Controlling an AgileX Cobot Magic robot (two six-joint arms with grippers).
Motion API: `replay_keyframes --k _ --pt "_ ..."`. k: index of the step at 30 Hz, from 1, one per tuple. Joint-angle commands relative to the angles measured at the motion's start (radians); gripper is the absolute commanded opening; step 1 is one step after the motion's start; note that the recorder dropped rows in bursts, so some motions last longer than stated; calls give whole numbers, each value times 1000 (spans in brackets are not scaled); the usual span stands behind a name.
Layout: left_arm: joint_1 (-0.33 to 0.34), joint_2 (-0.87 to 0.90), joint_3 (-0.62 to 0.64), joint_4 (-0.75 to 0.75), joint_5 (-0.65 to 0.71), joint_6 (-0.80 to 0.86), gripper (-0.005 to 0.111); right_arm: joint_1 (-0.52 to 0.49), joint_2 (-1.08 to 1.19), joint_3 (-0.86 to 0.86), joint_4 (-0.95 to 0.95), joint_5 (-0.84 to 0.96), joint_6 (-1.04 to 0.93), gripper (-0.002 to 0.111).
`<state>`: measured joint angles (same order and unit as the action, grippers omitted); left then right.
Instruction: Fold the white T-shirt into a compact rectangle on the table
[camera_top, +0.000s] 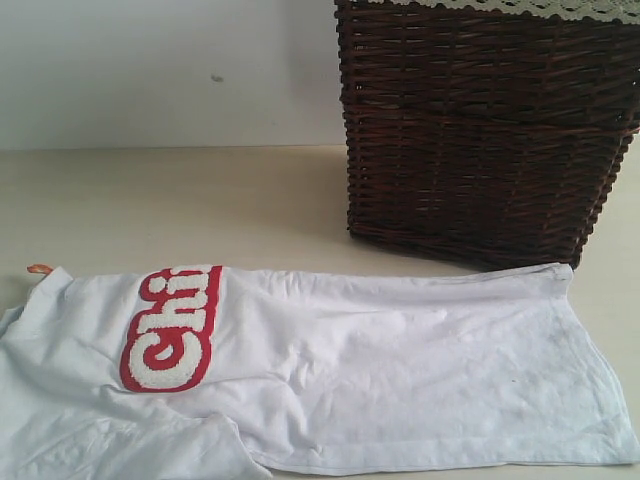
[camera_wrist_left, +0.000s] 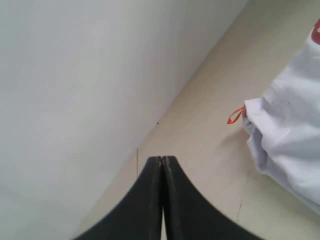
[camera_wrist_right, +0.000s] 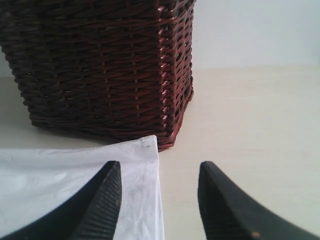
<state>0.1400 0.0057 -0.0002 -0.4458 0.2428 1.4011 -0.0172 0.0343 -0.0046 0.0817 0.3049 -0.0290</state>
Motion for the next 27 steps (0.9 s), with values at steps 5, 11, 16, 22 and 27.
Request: replay_keyframes --k 5,11,16,22,27 --pt "0 -6 0 -2 -1 -7 0 -6 -3 5 25 -15 -29 47" --pt "0 -6 0 -2 -1 -7 0 -6 -34 5 25 -23 -21 47" --pt "0 -6 0 -2 -1 -7 0 -6 -34 5 25 -23 -21 47" --pt "-46 -6 0 -1 -3 -7 0 -6 -34 5 25 -23 -21 47" --pt "-165 -6 0 58 -21 -14 0 -6 -34 5 25 -23 -21 47"
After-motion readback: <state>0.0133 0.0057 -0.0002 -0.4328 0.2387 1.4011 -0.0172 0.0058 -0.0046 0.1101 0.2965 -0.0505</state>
